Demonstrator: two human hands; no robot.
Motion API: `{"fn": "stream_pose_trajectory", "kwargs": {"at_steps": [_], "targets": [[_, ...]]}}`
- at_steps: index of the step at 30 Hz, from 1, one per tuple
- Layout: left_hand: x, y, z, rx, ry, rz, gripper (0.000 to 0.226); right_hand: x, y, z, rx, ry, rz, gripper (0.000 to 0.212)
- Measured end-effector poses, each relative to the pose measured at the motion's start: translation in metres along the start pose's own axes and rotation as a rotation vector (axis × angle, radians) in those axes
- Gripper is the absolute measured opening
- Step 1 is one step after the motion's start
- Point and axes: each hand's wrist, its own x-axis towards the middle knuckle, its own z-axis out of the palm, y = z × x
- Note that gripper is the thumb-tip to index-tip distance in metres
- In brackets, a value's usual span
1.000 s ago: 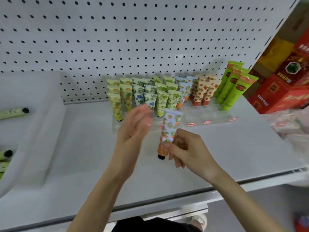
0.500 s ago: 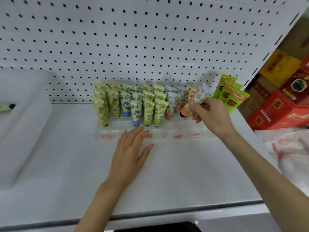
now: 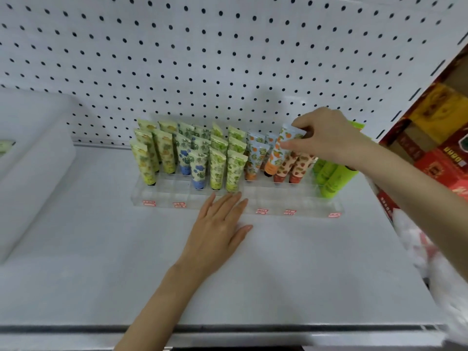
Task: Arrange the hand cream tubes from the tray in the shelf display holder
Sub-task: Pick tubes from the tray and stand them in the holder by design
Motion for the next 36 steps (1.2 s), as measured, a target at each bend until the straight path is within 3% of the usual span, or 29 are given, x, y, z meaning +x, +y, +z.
{"fn": "stream_pose_trajectory", "kwargs": {"at_steps": [3,21,36], "targets": [[0.000,0.000,0.000,-0.009,-0.009,-0.011,0.060,0.004,0.001,0.000,-0.074,-0.020,-0.050,0.024],[0.001,0.001,-0.002,-0.060,-0.013,-0.035,0.059,0.026,0.013,0.019,-0.252,0.036,-0.096,0.033],[0.001,0.001,-0.003,-0.077,-0.007,-0.040,0.057,0.031,0.010,0.030,-0.269,-0.010,-0.110,0.023]]}}
